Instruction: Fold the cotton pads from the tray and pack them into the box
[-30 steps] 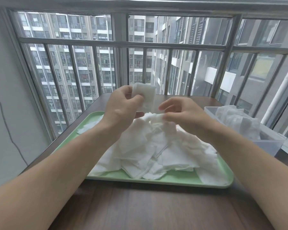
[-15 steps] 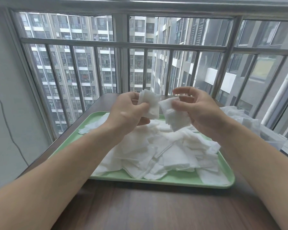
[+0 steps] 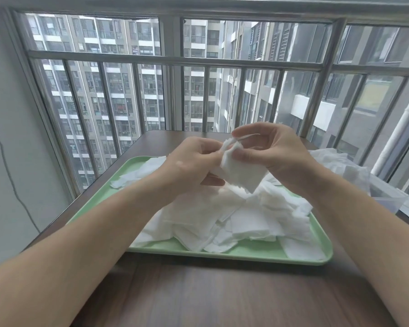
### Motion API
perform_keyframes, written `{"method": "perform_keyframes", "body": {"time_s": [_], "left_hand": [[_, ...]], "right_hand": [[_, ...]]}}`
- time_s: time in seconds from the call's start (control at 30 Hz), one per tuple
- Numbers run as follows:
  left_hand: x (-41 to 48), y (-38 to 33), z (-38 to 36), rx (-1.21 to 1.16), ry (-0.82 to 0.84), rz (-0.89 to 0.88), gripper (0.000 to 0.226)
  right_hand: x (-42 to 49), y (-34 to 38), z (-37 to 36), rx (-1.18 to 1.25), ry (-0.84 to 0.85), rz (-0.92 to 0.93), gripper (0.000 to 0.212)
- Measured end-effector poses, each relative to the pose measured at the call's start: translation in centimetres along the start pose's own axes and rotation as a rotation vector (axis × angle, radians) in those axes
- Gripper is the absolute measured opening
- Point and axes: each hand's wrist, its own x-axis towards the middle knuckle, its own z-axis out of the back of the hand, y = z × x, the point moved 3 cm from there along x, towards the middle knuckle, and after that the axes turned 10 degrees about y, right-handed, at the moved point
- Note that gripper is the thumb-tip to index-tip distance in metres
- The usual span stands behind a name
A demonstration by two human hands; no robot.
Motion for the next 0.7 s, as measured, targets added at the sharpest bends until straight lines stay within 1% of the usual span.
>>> {"method": "perform_keyframes", "body": {"time_s": [0.1,0.17,0.2,0.23,0.27,0.33,0.4,0.5,0.6,0.7], "left_hand": [[0.1,0.1,0.2,-0.110,0.009,0.040,0.029],[0.0,-0.1,0.1,-0.076,0.033,0.012,0.027],[-0.1,-0.2,0.1,-0.033,0.038,-0.015,0.021],[-0.2,-0.2,0.0,-0.006,0.031,-0.042,0.015],[-0.2,-0.2,0.1,0.005,0.013,-0.064,0.014],[-0.1,-0.2,0.3,-0.002,-0.038,-0.094,0.019],[-0.1,-0.2,0.7,-0.027,-0.099,-0.102,0.020],[-0.1,-0.3,1.3,-0.067,-0.183,-0.087,0.020],[-0.2,-0.1,1.8,-0.085,-0.249,-0.068,0.016],[-0.1,-0.1,2.1,-0.094,-0.301,-0.053,0.017]], "right_hand": [[0.0,0.0,0.1,-0.095,-0.023,0.021,0.039],[0.1,0.0,0.1,-0.163,-0.049,0.043,0.040],[0.1,0.0,0.1,-0.214,-0.074,0.046,0.040],[0.2,-0.1,0.2,-0.282,-0.107,0.034,0.041],[0.2,-0.1,0.3,-0.352,-0.138,0.004,0.043],[0.2,-0.3,0.3,-0.419,-0.140,-0.108,0.048],[0.1,-0.7,0.1,-0.384,-0.043,-0.236,0.056],[-0.3,-0.6,-0.1,-0.249,0.127,-0.318,0.065],[-0.4,-0.4,0.1,-0.100,0.209,-0.336,0.052],[-0.4,-0.3,0.5,-0.027,0.203,-0.323,0.041]]}}
